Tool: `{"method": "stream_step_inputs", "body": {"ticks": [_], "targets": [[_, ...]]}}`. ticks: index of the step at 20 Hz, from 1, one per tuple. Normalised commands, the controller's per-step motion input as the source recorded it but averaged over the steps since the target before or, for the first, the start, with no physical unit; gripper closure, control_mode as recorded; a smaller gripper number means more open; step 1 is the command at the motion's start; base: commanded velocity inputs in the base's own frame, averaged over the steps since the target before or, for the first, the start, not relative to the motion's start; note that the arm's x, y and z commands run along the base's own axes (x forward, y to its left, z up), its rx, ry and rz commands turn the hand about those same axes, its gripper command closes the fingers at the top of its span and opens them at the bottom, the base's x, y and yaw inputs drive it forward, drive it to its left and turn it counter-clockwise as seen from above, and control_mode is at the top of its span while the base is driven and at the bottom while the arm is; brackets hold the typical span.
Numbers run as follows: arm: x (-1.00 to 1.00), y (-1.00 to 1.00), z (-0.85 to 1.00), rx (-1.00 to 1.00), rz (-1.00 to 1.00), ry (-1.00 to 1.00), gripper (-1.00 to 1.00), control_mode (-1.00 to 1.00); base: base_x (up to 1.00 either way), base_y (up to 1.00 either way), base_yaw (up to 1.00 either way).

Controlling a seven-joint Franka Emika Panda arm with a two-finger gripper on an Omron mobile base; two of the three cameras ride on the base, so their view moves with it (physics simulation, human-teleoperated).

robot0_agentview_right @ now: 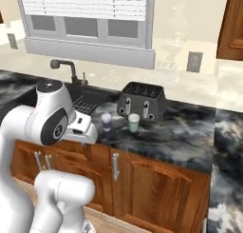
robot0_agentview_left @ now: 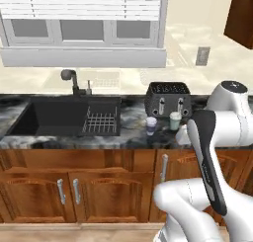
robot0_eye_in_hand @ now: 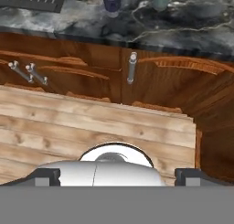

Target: Move the drinks to the dining counter.

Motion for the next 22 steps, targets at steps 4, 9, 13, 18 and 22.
{"method": "stream_step_inputs", "body": {"ticks": [4,9,13,18,22], "targets": [[0.0,0.0,0.0,0.0,0.0,0.0,-1.0,1.0,1.0,-0.4,0.01],[0.0,0.0,0.0,0.0,0.0,0.0,-1.0,1.0,1.0,-0.16,-0.04],[0.0,0.0,0.0,0.0,0.0,0.0,-1.0,1.0,1.0,0.09,-0.13],[0.0,0.0,0.0,0.0,0.0,0.0,-1.0,1.0,0.99,0.04,-0.14],[0.0,0.0,0.0,0.0,0.0,0.0,-1.0,1.0,0.9,0.0,-0.28]]}}
